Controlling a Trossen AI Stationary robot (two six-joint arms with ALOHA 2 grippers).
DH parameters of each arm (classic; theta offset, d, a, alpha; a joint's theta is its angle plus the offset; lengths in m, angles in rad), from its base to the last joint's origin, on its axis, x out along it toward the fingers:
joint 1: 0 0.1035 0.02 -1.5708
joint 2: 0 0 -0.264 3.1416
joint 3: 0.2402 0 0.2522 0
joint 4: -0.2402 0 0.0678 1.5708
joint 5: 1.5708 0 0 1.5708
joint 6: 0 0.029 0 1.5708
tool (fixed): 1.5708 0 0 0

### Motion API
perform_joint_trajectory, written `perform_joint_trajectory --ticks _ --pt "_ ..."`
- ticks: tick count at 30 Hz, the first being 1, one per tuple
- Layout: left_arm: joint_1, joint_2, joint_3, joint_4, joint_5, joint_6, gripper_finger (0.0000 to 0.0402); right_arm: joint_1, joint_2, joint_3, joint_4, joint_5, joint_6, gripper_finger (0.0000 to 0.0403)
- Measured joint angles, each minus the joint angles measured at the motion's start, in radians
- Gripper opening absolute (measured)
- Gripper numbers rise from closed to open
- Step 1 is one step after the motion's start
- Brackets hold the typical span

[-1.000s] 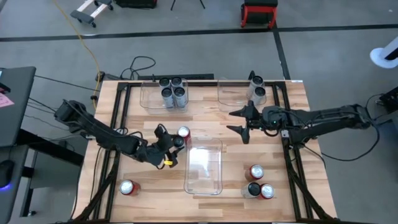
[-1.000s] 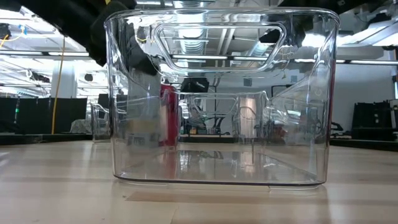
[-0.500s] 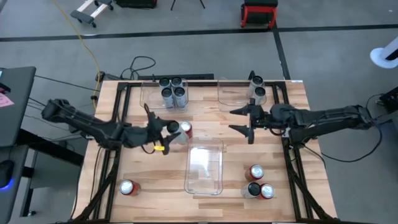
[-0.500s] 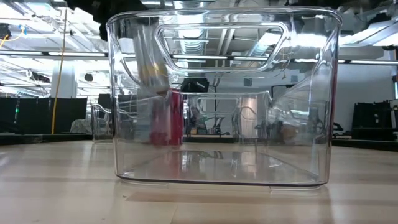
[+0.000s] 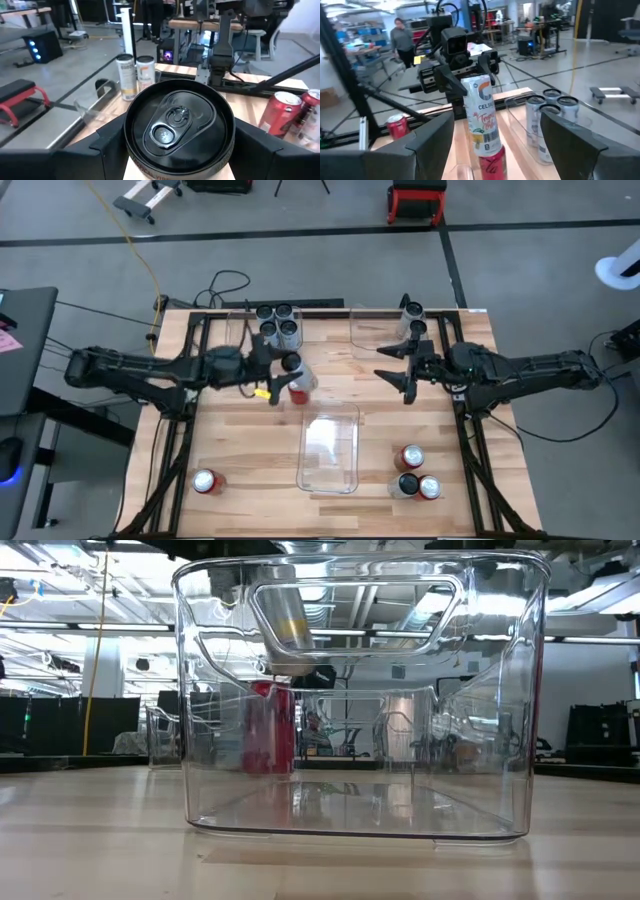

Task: Sort soda cans
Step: Put the white-yellow soda can into the top right transparent bin

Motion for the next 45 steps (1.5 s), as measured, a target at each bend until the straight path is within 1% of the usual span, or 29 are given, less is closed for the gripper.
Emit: perform_joint_trajectory --ticks 5,9,12,15,17,22,26,31,37,45 --pt "0.14 0.101 0.098 0.017 0.11 0.054 0.0257 0.0 0.0 0.0 -0.015 0.018 0.026 0.0317" --pt "0.248 0.217 0.173 0.085 0.263 0.084 0.0257 0.0 0.0 0.0 -0.013 0.031 0.026 0.0317" --pt "0.318 0.333 0.26 0.113 0.385 0.105 0.0257 -0.002 -0.011 0.0 -0.012 0.084 0.026 0.0317" --pt "0.372 0.466 0.365 0.103 0.468 0.117 0.0259 -0.001 -0.032 0.0 -0.009 0.18 0.043 0.0317" --pt "0.394 0.55 0.445 0.096 0.48 0.143 0.0263 0.003 -0.038 0.0 -0.009 0.22 0.06 0.0317" --pt "0.427 0.715 0.651 0.037 0.507 0.205 0.0261 0.017 -0.033 0.0 -0.02 0.221 0.056 0.0317" --pt "0.445 0.816 0.785 -0.009 0.536 0.211 0.0262 0.02 -0.037 0.0 -0.015 0.223 0.045 0.0317" --pt "0.45 0.885 0.864 0.009 0.55 0.212 0.0262 0.021 -0.037 0.0 -0.006 0.233 0.044 0.0317" --pt "0.455 0.962 0.926 0.024 0.558 0.225 0.0262 0.02 -0.037 0.0 -0.009 0.332 0.036 0.0317" --pt "0.457 1.112 1.097 0.013 0.557 0.19 0.0262 0.022 -0.034 0.0 -0.018 0.336 0.047 0.0317"
